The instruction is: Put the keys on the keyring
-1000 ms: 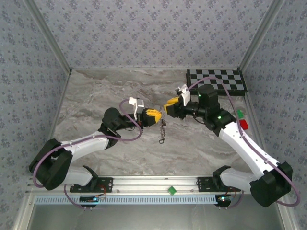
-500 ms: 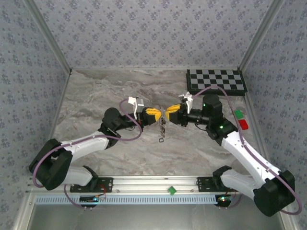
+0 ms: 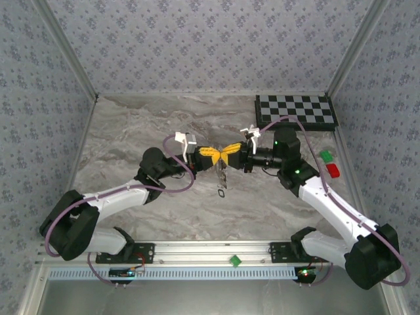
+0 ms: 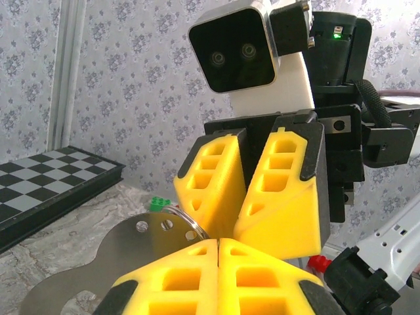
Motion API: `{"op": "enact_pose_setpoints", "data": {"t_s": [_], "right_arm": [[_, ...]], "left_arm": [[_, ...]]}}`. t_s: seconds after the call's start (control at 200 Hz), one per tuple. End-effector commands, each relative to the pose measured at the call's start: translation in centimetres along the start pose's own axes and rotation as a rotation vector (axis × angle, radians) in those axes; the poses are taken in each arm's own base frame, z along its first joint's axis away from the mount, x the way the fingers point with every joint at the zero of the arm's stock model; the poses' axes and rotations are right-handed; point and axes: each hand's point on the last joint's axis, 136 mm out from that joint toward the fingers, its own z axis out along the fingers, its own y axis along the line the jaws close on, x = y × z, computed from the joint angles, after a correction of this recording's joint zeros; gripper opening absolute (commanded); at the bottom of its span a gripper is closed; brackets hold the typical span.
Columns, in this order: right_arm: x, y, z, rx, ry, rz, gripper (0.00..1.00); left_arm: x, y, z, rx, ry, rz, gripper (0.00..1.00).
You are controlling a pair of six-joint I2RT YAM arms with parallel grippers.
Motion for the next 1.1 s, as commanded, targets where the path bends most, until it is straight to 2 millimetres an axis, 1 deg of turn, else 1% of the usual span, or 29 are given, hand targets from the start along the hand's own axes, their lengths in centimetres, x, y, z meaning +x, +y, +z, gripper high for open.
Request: {"op": "enact_pose_setpoints", "data": {"t_s": [0.0, 0.145, 0.39, 0.49, 0.59, 0.65, 0.835, 0.875, 0.955, 0.99, 1.034, 1.094], "right_arm": [[0.2, 0.4, 0.1, -0.028, 0.001, 0.0, 0.21], [0.8, 0.2, 0.2, -0.022, 0.011, 0.007, 0.21], [1.0, 0.0, 0.1, -0.016, 0.011, 0.011, 0.19], [0.8, 0.0, 0.1, -0.016, 0.001, 0.003, 0.17], [0.4, 0.0, 0.1, -0.011, -0.011, -0.011, 0.04], [0.2, 0.1, 0.1, -0.013, -0.014, -0.02, 0.0], [0.0, 0.4, -0.2, -0.01, 0.016, -0.039, 0.0], [0.0, 0.4, -0.4, -0.006, 0.026, -0.044, 0.0], [0.0, 0.5, -0.6, 0.0, 0.045, -0.052, 0.0], [0.0, 0.6, -0.7, -0.002, 0.054, -0.06, 0.0], [0.1, 0.6, -0.8, 0.003, 0.071, -0.064, 0.0], [0.2, 0.6, -1.0, 0.007, 0.101, -0.074, 0.0]], "left_arm": [[-3.2, -1.1, 0.2, 0.024, -0.085, 0.056, 0.0], [-3.4, -0.9, 0.2, 0.018, -0.093, 0.052, 0.0], [-3.4, -1.0, 0.1, 0.023, -0.094, 0.049, 0.0], [-3.3, -1.1, 0.2, 0.032, -0.087, 0.045, 0.0], [-3.1, -1.2, 0.4, 0.044, -0.081, 0.042, 0.0], [-3.0, -1.1, 0.4, 0.045, -0.077, 0.041, 0.0], [-2.8, -1.0, 0.4, 0.041, -0.07, 0.038, 0.0], [-2.8, -1.0, 0.4, 0.041, -0.069, 0.037, 0.03], [-2.7, -1.0, 0.3, 0.041, -0.067, 0.038, 0.13], [-2.8, -1.0, 0.3, 0.042, -0.067, 0.039, 0.19], [-2.7, -1.0, 0.3, 0.044, -0.064, 0.039, 0.23], [-2.9, -0.9, 0.1, 0.038, -0.064, 0.042, 0.24]]}}
